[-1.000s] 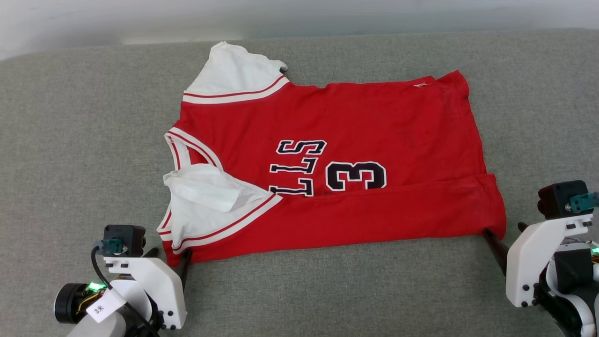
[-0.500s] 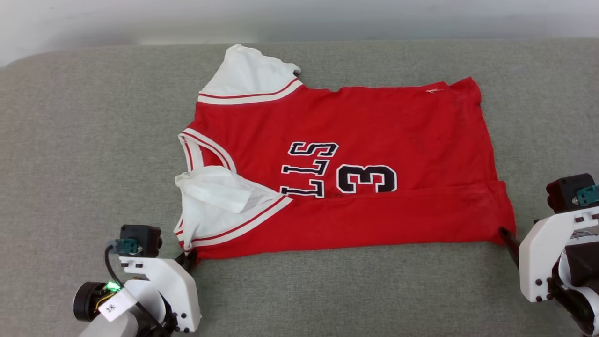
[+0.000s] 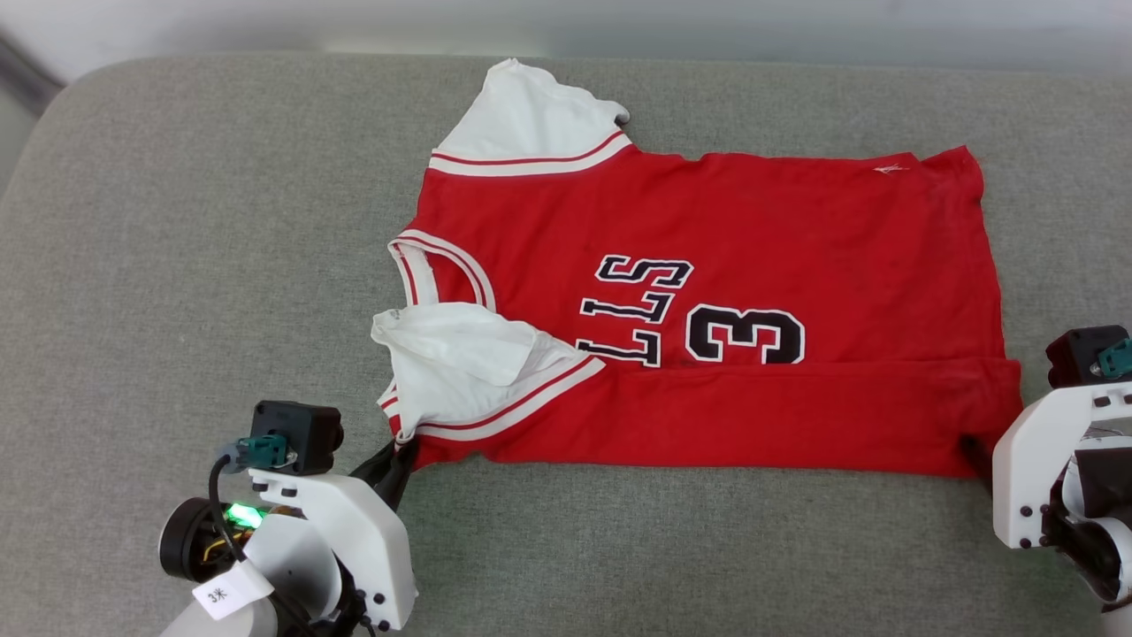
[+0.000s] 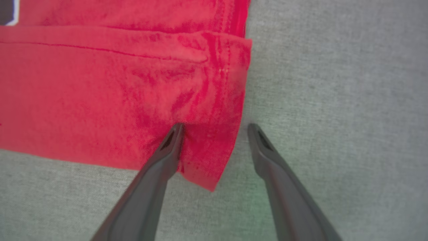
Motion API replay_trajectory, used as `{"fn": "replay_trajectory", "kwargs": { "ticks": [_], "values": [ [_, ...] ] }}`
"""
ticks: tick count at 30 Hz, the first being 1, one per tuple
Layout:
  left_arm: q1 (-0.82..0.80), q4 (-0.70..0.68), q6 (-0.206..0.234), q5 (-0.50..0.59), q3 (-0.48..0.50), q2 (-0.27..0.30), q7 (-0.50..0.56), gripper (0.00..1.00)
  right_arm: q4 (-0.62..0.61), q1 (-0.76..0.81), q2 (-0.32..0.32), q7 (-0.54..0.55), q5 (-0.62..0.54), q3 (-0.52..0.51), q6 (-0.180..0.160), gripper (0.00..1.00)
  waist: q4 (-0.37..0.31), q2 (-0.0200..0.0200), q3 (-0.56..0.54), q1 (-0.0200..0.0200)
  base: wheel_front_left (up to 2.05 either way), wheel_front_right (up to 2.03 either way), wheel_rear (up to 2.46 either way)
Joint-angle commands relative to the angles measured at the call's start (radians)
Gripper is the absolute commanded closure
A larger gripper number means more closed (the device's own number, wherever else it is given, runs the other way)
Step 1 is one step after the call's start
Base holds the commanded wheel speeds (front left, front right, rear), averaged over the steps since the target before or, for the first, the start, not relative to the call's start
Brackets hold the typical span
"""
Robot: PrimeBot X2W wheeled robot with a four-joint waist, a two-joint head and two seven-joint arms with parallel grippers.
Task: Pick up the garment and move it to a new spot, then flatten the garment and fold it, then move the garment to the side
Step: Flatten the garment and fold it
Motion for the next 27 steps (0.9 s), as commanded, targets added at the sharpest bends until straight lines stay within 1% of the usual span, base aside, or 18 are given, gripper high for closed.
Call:
{"fn": "replay_trajectory", "kwargs": {
  "ticks": [1,6,7,8,9,10,15,17,18,19,23,27],
  "values": [
    [0.003,-0.009,0.004,0.008,-0.003,-0.001,0.004,1.00,0.030,-0.001,0.008,0.005,0.007,0.013,0.000,0.00,0.007,0.0000,0.008,-0.0001,0.00,0.00,0.00],
    [0.002,-0.022,0.008,0.010,-0.007,-0.003,-0.001,1.00,0.093,0.009,0.001,0.026,0.015,0.063,0.000,0.00,0.015,0.0000,0.024,-0.0001,0.00,0.00,0.00],
    [0.000,-0.021,0.007,0.011,-0.008,-0.004,-0.003,1.00,0.106,0.013,0.001,0.034,0.022,0.076,0.001,0.08,0.016,0.0000,0.026,-0.0001,0.00,0.00,0.00],
    [-0.001,-0.017,0.007,0.009,-0.008,-0.005,-0.002,1.00,0.116,0.017,0.001,0.037,0.030,0.088,0.001,0.59,0.017,0.0000,0.027,-0.0001,0.00,0.00,0.00],
    [-0.001,-0.012,0.007,0.008,-0.008,-0.004,-0.001,1.00,0.123,0.017,-0.001,0.036,0.035,0.098,0.001,0.93,0.018,0.0000,0.027,-0.0001,0.00,0.00,0.00],
    [0.001,-0.006,0.006,0.006,-0.009,-0.003,0.001,1.00,0.129,0.017,-0.005,0.031,0.041,0.104,0.001,1.00,0.018,0.0000,0.026,-0.0001,0.00,0.00,0.00],
    [0.025,0.023,0.000,-0.008,-0.015,0.006,0.012,1.00,0.132,0.029,-0.031,0.012,0.068,0.104,0.000,1.00,0.014,0.0000,0.000,-0.0001,0.00,0.00,0.00],
    [0.034,0.032,-0.004,-0.014,-0.013,0.014,0.014,1.00,0.113,0.041,-0.054,0.010,0.076,0.101,0.000,1.00,0.010,0.0000,-0.018,-0.0001,0.00,0.00,0.00],
    [0.056,0.040,-0.006,-0.018,-0.016,0.023,0.018,1.00,0.075,0.061,-0.074,0.010,0.099,0.083,0.000,1.00,0.003,0.0000,-0.052,-0.0001,0.00,0.00,0.00],
    [0.066,0.040,-0.006,-0.020,-0.017,0.029,0.019,1.00,0.064,0.070,-0.078,0.009,0.108,0.076,-0.001,1.00,0.001,0.0000,-0.065,-0.0001,0.00,0.00,0.00],
    [0.121,0.034,0.002,-0.029,-0.024,0.055,0.030,1.00,0.019,0.127,-0.101,0.017,0.130,0.070,-0.001,1.00,-0.012,0.0000,-0.122,-0.0001,0.00,0.00,0.00],
    [0.201,0.006,0.019,-0.038,-0.030,0.086,0.037,1.00,-0.036,0.192,-0.097,0.022,0.151,0.050,-0.001,1.00,-0.028,0.0000,-0.167,-0.0001,0.00,0.00,0.00]
  ]
}}
